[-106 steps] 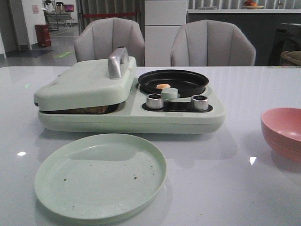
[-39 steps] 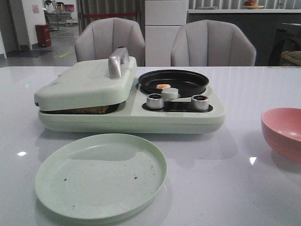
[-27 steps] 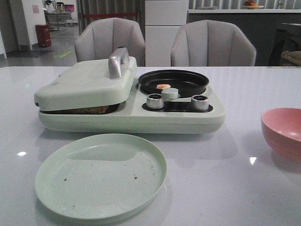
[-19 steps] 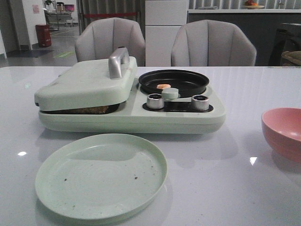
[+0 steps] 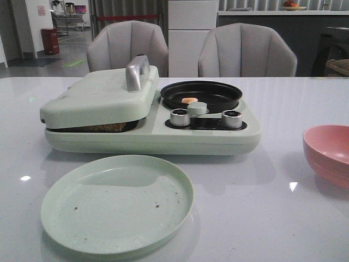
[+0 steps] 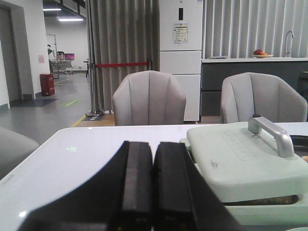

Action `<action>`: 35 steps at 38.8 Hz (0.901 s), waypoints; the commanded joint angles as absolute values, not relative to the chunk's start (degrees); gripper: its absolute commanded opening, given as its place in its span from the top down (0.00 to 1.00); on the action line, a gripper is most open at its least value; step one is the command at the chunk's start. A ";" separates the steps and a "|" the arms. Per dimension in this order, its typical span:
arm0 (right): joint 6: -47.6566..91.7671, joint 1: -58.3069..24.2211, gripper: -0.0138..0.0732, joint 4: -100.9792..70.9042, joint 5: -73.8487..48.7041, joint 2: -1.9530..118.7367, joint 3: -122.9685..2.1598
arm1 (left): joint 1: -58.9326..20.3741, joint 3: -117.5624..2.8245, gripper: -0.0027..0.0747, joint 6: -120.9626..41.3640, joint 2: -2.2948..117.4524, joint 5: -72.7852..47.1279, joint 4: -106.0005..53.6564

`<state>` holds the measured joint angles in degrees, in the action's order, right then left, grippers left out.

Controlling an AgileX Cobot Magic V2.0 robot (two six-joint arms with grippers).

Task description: Make breakfast with bread and shrimp

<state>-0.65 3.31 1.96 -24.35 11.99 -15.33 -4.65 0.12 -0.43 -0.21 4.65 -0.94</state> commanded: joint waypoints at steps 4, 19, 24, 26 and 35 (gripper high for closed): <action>0.00 5.08 0.80 1.31 -16.59 2.46 -5.93 | -5.07 0.52 0.84 0.00 -1.42 9.40 -0.91; 0.00 5.03 0.80 -0.51 -1.77 -1.87 0.58 | -5.07 0.52 0.84 0.00 -1.32 9.40 -0.91; 0.00 5.03 0.80 -0.59 0.00 -1.87 0.58 | -5.07 0.52 0.84 0.00 -1.32 9.40 -0.91; 0.00 5.03 0.80 -0.87 0.00 -1.87 0.58 | -5.07 0.52 0.84 0.00 -1.32 9.40 -0.91; 0.00 4.95 0.80 -6.62 0.00 -1.92 0.58 | -5.07 0.52 0.84 0.00 -1.32 9.40 -0.91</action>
